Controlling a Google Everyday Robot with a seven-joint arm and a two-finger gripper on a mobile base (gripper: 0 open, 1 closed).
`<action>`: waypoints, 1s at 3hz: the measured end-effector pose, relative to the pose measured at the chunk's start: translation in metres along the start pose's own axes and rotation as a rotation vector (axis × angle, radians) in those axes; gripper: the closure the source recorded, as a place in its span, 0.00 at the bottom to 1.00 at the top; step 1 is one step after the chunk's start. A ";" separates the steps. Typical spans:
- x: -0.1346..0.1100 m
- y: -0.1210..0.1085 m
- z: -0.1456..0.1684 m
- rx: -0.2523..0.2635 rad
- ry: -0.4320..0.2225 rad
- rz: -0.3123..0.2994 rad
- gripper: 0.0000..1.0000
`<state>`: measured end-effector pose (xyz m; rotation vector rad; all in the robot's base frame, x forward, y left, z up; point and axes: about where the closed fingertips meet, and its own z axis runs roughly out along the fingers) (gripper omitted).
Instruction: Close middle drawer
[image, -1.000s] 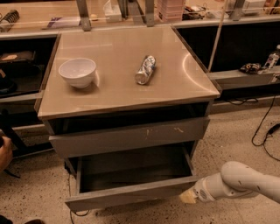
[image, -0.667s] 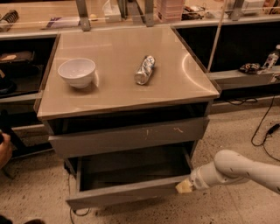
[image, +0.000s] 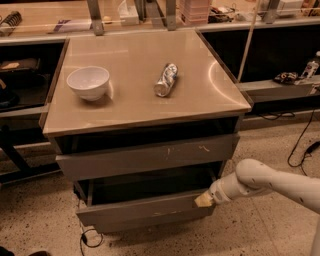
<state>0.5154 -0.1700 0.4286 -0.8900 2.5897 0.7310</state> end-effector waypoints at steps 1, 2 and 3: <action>-0.017 -0.005 0.000 0.008 -0.014 -0.016 1.00; -0.004 -0.002 -0.003 0.013 -0.043 0.014 1.00; -0.008 -0.007 -0.007 0.039 -0.084 0.034 1.00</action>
Offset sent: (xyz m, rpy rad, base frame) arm -0.0120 -0.0136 0.0032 0.0428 -0.0407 -0.0930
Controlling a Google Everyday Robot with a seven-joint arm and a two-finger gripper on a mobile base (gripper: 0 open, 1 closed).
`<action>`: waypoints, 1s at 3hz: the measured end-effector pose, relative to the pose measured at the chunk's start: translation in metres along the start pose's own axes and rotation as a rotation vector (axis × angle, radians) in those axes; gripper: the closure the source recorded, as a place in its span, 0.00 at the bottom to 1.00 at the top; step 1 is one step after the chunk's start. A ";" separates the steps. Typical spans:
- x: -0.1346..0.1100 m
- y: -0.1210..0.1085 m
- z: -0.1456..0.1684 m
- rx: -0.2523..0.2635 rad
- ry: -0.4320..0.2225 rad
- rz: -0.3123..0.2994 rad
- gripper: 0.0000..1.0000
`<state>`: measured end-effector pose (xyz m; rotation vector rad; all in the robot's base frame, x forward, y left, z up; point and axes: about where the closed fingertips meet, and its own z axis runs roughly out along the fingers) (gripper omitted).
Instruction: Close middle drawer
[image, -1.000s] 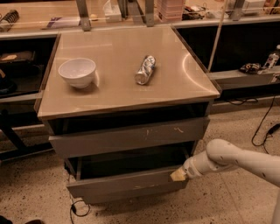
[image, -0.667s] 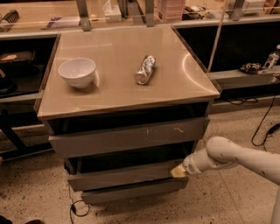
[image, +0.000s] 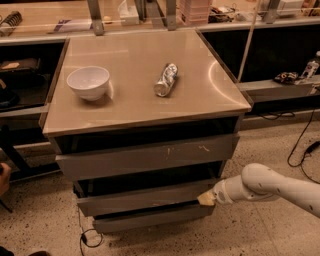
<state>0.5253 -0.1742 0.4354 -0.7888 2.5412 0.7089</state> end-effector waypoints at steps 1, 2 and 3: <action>-0.006 -0.005 0.006 0.035 -0.019 0.006 1.00; -0.015 -0.015 0.016 0.066 -0.031 0.007 1.00; -0.026 -0.023 0.025 0.084 -0.032 -0.006 1.00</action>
Offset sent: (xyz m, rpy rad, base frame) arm 0.0431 0.0031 -0.0150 -0.0516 -0.0760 -0.0781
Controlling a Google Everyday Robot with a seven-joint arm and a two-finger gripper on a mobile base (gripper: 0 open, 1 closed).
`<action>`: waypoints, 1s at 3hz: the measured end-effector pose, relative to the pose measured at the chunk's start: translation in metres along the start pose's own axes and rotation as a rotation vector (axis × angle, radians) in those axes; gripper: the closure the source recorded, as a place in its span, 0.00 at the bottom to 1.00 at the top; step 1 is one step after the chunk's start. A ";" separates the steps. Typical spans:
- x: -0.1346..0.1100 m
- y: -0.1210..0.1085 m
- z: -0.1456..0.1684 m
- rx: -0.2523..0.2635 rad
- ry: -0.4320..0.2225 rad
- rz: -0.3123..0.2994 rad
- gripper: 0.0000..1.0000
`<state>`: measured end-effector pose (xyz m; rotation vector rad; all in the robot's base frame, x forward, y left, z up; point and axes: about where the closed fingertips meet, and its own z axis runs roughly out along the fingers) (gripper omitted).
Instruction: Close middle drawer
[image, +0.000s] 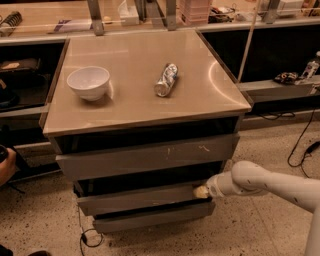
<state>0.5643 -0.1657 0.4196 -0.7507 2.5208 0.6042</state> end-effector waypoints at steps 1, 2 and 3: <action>-0.027 -0.004 0.021 -0.006 -0.004 -0.038 1.00; -0.025 -0.004 0.019 -0.006 -0.003 -0.037 1.00; -0.008 0.002 0.009 -0.022 0.029 -0.028 1.00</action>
Offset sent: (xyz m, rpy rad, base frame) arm 0.0505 0.0278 -0.0026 -0.0030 -0.0346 0.0511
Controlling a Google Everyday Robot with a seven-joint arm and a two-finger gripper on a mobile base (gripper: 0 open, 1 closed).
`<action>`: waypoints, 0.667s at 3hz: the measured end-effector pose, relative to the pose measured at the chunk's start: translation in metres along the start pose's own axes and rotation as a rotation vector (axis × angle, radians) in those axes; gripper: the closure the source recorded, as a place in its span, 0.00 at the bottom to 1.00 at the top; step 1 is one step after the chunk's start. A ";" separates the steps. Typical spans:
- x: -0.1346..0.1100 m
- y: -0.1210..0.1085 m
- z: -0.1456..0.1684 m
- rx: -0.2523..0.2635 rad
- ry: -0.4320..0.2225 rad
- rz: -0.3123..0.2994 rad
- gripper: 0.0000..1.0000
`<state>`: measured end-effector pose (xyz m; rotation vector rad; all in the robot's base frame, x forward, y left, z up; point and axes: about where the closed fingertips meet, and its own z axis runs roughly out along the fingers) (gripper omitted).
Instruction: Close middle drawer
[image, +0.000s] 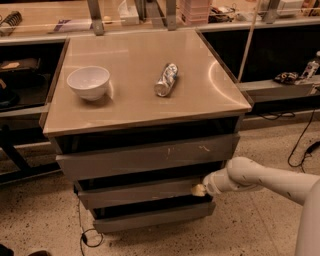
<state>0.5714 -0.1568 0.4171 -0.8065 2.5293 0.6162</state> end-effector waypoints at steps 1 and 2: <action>0.051 0.008 -0.051 0.016 0.058 0.076 1.00; 0.070 0.025 -0.055 0.000 0.092 0.074 0.81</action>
Offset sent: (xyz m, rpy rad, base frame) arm -0.0447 -0.0382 0.0156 -0.0235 0.0627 -0.0496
